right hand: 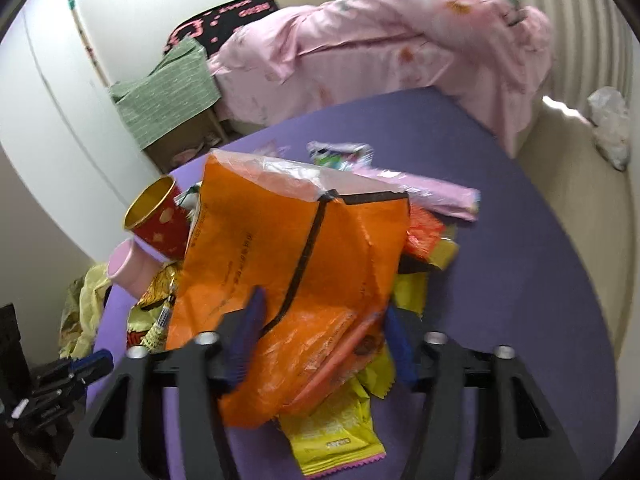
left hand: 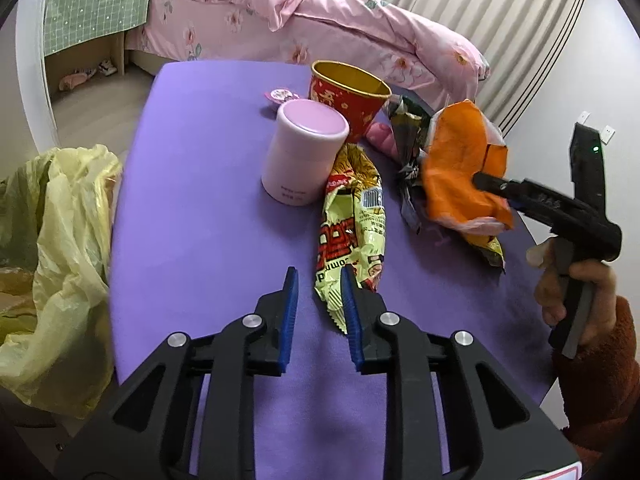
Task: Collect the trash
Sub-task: 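Lift the orange bag with the right tool while the left tool grasps the red-gold cup, then carry the red-gold cup with the left tool into the yellow trash bag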
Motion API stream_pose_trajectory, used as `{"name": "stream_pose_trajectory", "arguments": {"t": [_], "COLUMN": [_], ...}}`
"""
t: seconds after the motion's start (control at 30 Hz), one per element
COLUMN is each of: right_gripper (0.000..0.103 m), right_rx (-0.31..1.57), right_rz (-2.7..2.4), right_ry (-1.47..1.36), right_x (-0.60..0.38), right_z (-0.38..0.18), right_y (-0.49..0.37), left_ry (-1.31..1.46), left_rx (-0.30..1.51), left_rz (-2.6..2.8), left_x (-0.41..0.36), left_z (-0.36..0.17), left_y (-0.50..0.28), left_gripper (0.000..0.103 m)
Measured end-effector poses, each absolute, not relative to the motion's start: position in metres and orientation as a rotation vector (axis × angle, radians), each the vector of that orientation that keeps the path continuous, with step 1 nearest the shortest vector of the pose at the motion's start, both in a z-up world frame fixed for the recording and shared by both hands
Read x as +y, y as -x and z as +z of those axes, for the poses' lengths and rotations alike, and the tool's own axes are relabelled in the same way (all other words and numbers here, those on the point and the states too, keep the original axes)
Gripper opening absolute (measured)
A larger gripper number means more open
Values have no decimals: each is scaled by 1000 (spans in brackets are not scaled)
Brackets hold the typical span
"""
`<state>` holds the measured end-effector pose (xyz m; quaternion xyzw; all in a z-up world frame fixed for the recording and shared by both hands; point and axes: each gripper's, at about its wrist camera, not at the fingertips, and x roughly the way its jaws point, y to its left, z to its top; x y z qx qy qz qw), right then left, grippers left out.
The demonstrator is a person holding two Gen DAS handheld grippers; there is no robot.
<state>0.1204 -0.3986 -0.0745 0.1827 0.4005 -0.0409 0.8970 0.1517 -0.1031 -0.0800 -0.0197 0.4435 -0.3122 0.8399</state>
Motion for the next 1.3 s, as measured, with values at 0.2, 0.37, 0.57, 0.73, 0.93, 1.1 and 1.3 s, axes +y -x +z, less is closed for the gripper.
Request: {"name": "stream_pose_trajectory", "arguments": {"t": [0.2, 0.37, 0.57, 0.73, 0.93, 1.1, 1.3], "right_gripper": [11, 10, 10, 10, 10, 10, 10], "right_rx": [748, 696, 686, 720, 750, 743, 709], "right_rz": [-33, -16, -21, -18, 11, 10, 2], "right_ry": [-278, -219, -226, -202, -186, -143, -134], "right_x": [-386, -382, -390, -393, -379, -370, -370], "right_z": [-46, -18, -12, -25, -38, -33, -19], "right_y": [-105, -90, -77, -74, -83, -82, -80], "left_ry": [66, 41, 27, 86, 101, 35, 72], "left_rx": [914, 900, 884, 718, 724, 813, 881], "left_rz": [-661, -657, -685, -631, -631, -632, -662], "left_x": [-99, -110, -113, -80, -74, -101, -112], "left_z": [-78, -77, -68, -30, -35, -57, -52], "left_y": [-156, -161, -168, -194, -268, -311, -315], "left_gripper": [28, 29, 29, 39, 43, 43, 13]}}
